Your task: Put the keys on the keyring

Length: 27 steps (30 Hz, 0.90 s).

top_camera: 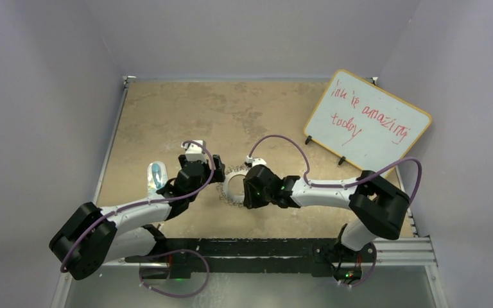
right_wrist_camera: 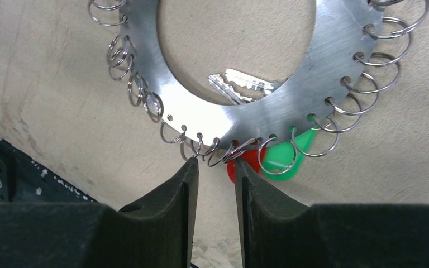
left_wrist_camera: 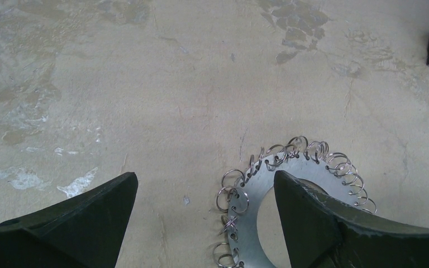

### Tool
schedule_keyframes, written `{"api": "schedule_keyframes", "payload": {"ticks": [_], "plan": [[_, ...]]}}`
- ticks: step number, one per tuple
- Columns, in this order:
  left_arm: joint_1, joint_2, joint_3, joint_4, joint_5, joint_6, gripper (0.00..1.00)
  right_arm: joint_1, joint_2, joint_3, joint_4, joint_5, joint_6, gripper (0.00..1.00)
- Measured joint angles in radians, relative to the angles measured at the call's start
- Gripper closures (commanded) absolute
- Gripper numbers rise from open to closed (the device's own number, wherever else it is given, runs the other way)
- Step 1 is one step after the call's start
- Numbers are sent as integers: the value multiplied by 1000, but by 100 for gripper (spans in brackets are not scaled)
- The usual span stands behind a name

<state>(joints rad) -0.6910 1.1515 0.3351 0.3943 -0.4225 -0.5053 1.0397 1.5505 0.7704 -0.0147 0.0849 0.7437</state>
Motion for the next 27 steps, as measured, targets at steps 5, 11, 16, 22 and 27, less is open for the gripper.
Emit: {"api": "schedule_keyframes", "payload": {"ticks": [5, 11, 16, 22, 27], "plan": [[0, -6, 0, -1, 0, 1, 10, -14, 8, 0, 6, 11, -2, 98], [0, -14, 0, -1, -1, 1, 11, -18, 5, 0, 16, 38, -14, 100], [0, -15, 0, 0, -1, 4, 11, -19, -23, 0, 11, 72, -78, 100], [0, -31, 0, 3, 4, 29, 11, -20, -49, 27, -4, 87, -261, 100], [0, -77, -8, 40, 41, 78, 11, -29, -97, 35, 1, 42, -456, 100]]}}
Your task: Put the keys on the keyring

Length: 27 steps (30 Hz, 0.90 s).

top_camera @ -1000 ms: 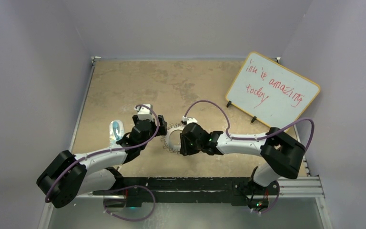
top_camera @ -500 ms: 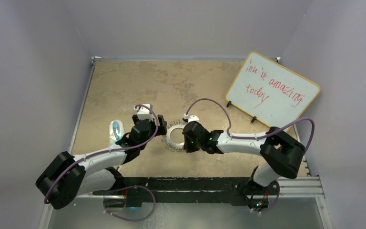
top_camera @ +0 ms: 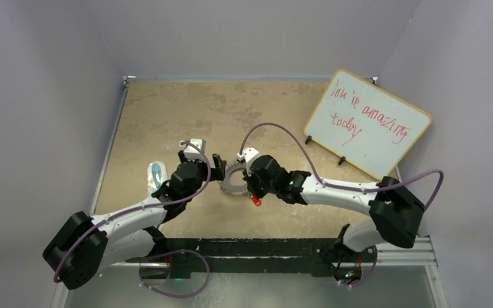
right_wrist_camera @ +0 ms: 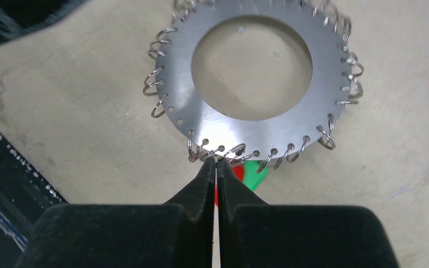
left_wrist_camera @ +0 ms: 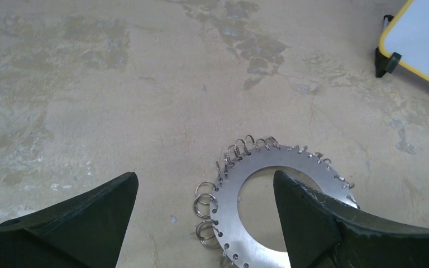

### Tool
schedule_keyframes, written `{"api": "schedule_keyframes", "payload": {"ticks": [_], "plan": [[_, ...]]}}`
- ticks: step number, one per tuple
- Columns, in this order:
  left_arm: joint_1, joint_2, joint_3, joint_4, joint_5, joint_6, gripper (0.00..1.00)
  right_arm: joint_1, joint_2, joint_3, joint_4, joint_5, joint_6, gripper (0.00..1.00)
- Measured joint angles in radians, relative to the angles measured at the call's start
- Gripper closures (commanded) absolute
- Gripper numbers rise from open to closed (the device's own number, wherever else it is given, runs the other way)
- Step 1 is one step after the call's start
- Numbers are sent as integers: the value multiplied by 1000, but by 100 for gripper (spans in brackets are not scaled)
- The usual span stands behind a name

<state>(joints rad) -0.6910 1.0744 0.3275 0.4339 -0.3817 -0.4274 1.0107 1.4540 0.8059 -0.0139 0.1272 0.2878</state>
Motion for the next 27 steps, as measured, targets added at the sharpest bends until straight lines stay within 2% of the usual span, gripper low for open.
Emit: {"api": "schedule_keyframes", "payload": {"ticks": [9, 15, 27], "plan": [[0, -79, -90, 153, 133, 147, 13, -198, -108, 0, 80, -272, -323, 100], [0, -74, -180, 368, 276, 319, 14, -199, -158, 0, 77, -388, -537, 100], [-16, 71, -195, 601, 631, 797, 35, -198, -175, 62, -66, -525, -845, 100]]}}
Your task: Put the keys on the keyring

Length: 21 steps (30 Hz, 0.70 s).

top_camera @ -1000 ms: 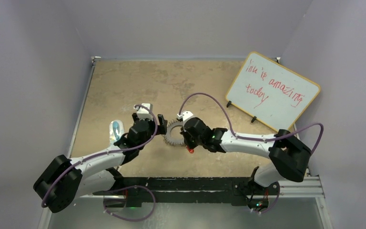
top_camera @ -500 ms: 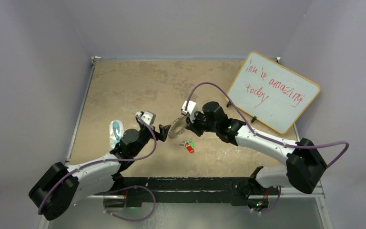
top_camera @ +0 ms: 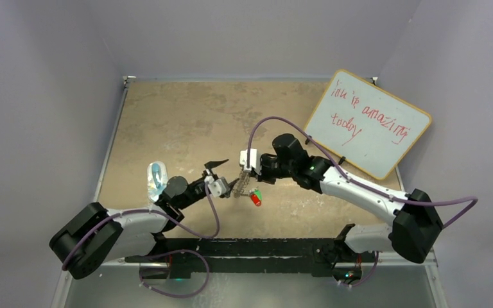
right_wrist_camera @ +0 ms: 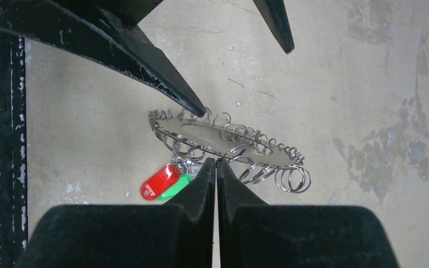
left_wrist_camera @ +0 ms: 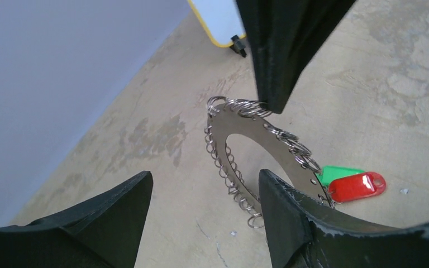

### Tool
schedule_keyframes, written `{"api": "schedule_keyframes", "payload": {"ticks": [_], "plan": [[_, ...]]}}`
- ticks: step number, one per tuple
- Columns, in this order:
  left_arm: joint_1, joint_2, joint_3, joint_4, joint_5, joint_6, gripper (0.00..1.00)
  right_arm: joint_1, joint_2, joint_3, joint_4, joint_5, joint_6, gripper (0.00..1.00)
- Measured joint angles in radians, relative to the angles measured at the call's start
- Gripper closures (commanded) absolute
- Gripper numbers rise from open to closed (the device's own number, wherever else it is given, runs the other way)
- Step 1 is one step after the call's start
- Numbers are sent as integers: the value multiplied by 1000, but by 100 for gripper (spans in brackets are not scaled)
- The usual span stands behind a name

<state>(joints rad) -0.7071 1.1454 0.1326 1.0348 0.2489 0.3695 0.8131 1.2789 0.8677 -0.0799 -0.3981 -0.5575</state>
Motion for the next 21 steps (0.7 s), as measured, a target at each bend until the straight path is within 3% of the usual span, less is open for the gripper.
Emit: {"api": "schedule_keyframes", "payload": {"ticks": [6, 11, 21], "plan": [[-14, 33, 2, 24, 92, 195, 45, 0, 22, 40, -63, -59, -91, 100], [-16, 34, 17, 27, 156, 288, 60, 0, 24, 50, -99, -89, -138, 100], [-23, -2, 88, -71, 326, 410, 70, 0, 28, 56, -118, -117, -180, 100]]}}
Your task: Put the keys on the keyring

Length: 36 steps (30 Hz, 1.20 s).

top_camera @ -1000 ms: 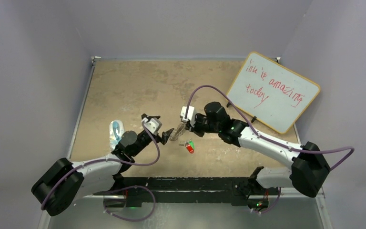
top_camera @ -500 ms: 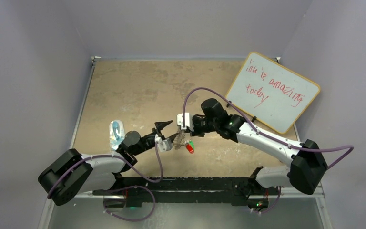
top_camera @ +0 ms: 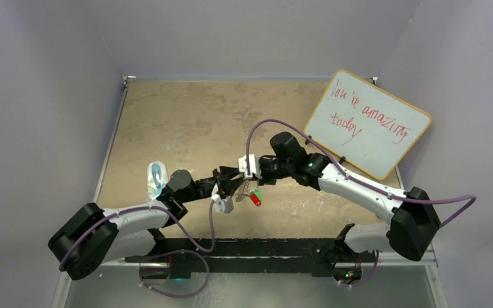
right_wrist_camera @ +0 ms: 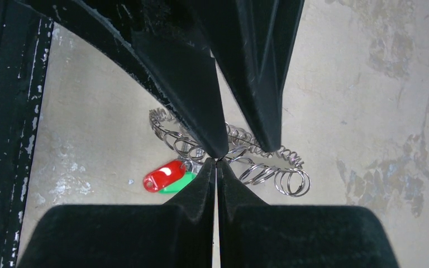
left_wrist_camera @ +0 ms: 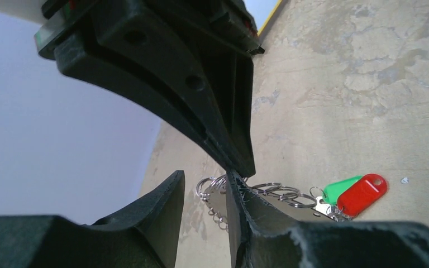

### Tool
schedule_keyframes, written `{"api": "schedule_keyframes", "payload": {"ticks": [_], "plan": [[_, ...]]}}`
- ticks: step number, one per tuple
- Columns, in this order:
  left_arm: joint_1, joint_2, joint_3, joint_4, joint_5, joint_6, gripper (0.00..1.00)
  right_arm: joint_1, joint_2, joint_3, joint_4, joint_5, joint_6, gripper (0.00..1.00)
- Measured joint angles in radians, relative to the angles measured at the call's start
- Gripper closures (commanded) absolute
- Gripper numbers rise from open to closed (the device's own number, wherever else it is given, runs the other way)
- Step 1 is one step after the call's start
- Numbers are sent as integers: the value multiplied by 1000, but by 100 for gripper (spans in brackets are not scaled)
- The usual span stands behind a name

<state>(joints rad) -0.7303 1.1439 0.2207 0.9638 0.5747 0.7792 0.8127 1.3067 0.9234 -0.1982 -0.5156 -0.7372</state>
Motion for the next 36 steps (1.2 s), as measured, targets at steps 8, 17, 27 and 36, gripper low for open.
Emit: {"api": "schedule_keyframes", "payload": {"ticks": [8, 17, 27, 36], "plan": [[-5, -2, 64, -172, 36, 97, 74, -2, 11, 14, -19, -1, -21, 100], [-14, -10, 89, -272, 13, 162, 74, -2, 11, 21, -31, -1, -42, 100], [-26, -10, 131, -367, -14, 221, 92, -4, 11, 25, -36, 3, -51, 100], [-31, -10, 172, -457, -39, 250, 100, -7, 11, 31, -33, 17, -38, 75]]}}
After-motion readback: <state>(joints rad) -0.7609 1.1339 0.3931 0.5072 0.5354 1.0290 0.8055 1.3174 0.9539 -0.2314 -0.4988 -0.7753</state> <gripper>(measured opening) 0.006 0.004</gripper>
